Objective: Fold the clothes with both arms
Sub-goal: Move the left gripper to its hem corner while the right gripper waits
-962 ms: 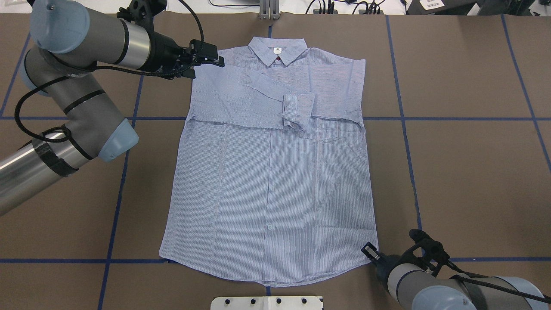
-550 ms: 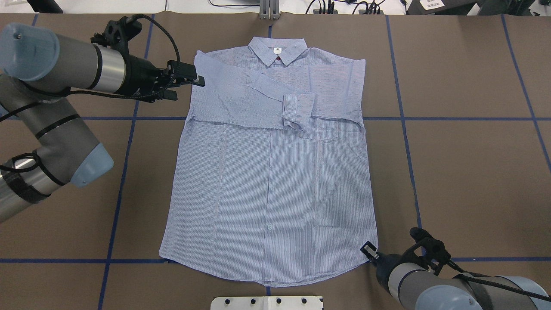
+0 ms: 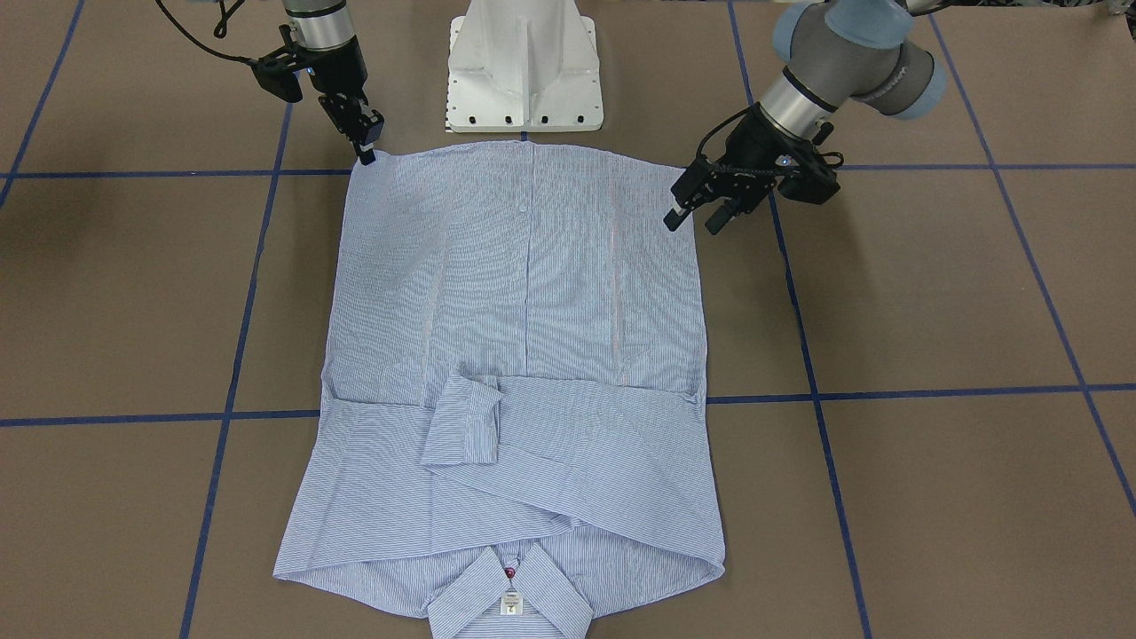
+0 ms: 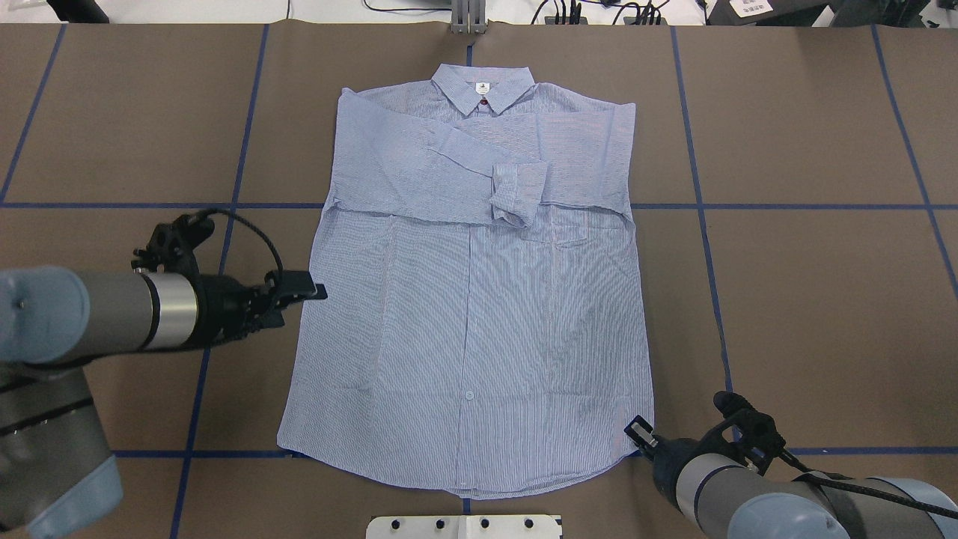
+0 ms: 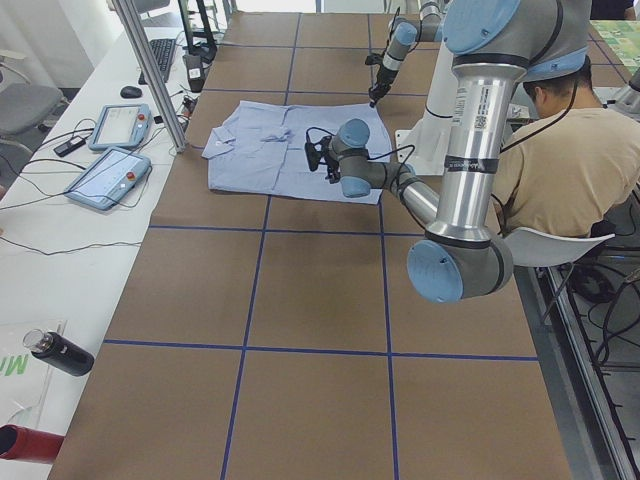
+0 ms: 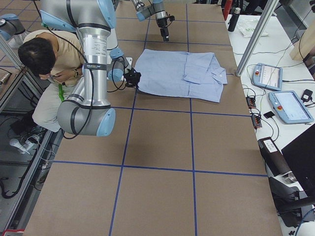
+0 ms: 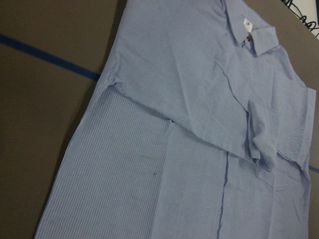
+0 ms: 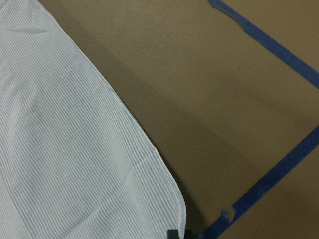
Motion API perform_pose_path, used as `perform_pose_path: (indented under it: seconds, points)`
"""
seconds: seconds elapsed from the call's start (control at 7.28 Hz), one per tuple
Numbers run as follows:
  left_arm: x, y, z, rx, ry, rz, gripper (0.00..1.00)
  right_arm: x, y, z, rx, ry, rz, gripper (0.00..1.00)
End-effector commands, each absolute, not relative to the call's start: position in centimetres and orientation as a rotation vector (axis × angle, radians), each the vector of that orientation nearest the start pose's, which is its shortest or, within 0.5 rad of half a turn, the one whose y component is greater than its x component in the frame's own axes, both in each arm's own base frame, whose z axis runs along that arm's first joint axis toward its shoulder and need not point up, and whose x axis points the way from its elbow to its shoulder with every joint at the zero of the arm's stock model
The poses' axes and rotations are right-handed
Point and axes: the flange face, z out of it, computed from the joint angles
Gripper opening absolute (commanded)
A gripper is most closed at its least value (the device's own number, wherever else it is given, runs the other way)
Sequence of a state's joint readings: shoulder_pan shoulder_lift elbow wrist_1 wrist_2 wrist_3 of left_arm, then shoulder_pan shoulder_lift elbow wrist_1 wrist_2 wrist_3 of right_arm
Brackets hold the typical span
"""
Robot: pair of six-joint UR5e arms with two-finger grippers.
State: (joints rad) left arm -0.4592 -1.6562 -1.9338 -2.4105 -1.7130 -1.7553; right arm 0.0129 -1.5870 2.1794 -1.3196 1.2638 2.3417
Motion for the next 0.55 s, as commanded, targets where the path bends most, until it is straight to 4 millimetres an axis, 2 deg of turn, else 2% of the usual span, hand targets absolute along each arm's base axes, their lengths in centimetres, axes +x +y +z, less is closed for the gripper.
perform_pose_path:
  seconds: [0.0, 0.41]
  points:
    - [43.0, -26.4, 38.4, -0.004, 1.227, -0.528, 0.85, -45.3, -17.0, 35.7, -0.042, -0.913, 0.861, 0.00]
    - [44.7, -22.6, 38.8, -0.035, 1.218, -0.534, 0.82, -45.6, -16.9, 35.6, -0.045, -0.915, 0.858, 0.00]
